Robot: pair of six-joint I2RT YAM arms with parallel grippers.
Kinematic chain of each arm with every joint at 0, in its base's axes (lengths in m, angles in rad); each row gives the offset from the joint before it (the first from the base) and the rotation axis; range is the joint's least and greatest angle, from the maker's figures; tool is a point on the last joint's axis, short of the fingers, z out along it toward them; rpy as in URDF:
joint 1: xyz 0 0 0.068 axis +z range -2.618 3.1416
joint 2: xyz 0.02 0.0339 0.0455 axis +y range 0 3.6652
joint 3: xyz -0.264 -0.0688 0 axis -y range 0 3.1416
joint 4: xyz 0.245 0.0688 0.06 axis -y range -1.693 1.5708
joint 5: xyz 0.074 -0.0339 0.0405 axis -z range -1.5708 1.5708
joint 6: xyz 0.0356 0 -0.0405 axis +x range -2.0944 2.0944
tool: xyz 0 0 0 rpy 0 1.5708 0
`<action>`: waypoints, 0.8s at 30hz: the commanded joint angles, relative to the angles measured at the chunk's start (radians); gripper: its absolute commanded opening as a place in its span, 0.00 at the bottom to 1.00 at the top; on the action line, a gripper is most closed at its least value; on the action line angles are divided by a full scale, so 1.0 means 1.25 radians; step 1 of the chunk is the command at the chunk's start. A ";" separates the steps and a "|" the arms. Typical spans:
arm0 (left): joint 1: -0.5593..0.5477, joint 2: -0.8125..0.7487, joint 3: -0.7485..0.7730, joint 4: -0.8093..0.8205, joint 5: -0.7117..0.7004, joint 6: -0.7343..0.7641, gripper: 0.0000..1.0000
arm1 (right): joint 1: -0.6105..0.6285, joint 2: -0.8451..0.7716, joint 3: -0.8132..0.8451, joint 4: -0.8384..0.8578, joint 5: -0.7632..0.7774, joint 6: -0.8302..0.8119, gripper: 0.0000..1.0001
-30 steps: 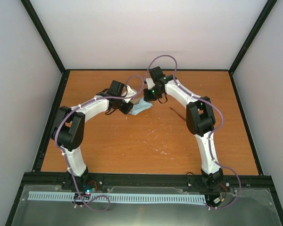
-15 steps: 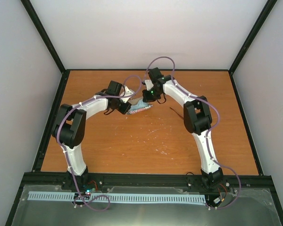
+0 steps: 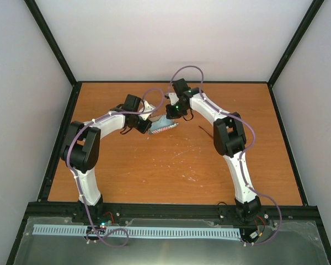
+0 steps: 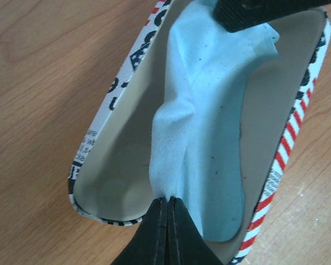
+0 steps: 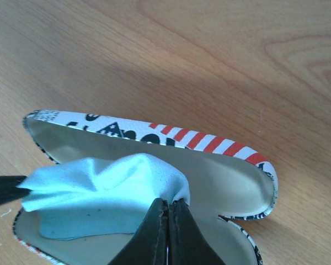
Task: Organize the sunglasses
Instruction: Place the glasses cleaning cloth in the sunglasses case.
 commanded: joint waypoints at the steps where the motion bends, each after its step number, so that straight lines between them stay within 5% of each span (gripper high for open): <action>1: 0.022 0.022 0.034 0.012 0.005 0.029 0.01 | 0.008 0.031 0.016 -0.016 0.010 -0.018 0.03; 24: 0.031 0.059 0.081 0.002 0.009 0.030 0.01 | -0.012 0.000 -0.024 0.059 0.054 0.003 0.03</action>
